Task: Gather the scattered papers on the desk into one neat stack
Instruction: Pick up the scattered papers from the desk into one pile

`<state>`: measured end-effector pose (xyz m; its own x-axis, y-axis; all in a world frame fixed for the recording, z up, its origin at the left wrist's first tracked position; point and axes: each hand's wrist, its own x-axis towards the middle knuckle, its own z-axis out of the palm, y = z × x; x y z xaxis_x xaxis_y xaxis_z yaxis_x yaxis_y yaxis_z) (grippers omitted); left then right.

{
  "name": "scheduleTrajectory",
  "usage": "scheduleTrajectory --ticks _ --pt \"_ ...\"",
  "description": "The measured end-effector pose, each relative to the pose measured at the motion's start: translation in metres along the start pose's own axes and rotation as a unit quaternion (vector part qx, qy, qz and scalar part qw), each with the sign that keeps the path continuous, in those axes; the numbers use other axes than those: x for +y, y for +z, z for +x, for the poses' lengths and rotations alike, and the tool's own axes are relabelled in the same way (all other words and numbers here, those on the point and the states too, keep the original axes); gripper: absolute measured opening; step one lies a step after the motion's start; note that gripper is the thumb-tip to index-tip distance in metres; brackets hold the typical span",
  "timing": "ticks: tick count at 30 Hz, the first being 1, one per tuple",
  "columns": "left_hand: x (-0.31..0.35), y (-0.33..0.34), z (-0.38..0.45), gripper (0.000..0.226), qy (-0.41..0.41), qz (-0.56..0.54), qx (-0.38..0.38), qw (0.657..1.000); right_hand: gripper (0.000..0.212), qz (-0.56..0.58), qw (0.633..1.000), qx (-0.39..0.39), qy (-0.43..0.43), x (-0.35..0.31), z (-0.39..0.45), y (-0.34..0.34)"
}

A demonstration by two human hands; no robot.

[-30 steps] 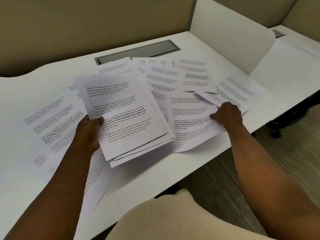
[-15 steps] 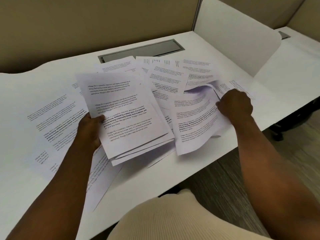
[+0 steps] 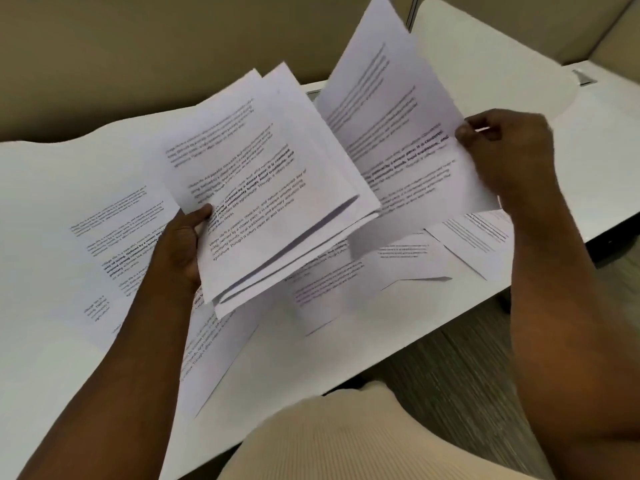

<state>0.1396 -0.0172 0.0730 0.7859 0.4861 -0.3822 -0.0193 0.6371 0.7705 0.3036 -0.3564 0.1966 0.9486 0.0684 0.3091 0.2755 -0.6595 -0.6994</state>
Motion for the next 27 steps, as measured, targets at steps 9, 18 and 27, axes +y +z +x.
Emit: scheduleTrajectory --ticks 9,18,27 --pt "0.01 0.02 -0.009 0.023 0.02 0.025 -0.018 0.999 0.006 0.26 0.946 -0.155 0.118 0.004 -0.037 0.078" --pt "-0.004 -0.001 -0.006 0.035 0.03 0.075 0.011 0.997 0.004 0.35 0.881 -0.245 0.202 0.015 -0.06 0.129" --pt "-0.015 -0.006 0.011 0.034 -0.027 0.109 0.023 0.993 0.024 0.306 0.874 -0.293 0.24 0.043 -0.054 0.143"
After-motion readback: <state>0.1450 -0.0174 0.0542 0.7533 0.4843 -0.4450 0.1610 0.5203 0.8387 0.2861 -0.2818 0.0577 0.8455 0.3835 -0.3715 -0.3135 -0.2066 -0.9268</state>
